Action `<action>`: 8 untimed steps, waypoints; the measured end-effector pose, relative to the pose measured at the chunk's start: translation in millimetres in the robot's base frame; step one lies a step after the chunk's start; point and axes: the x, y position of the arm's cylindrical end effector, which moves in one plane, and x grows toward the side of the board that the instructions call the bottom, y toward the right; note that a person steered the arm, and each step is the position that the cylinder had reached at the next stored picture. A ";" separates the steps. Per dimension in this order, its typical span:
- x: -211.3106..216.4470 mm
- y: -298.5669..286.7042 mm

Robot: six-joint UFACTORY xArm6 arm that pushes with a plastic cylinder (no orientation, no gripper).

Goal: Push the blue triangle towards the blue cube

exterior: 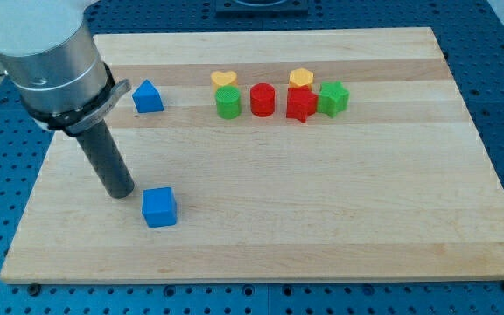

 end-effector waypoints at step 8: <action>13.8 30.4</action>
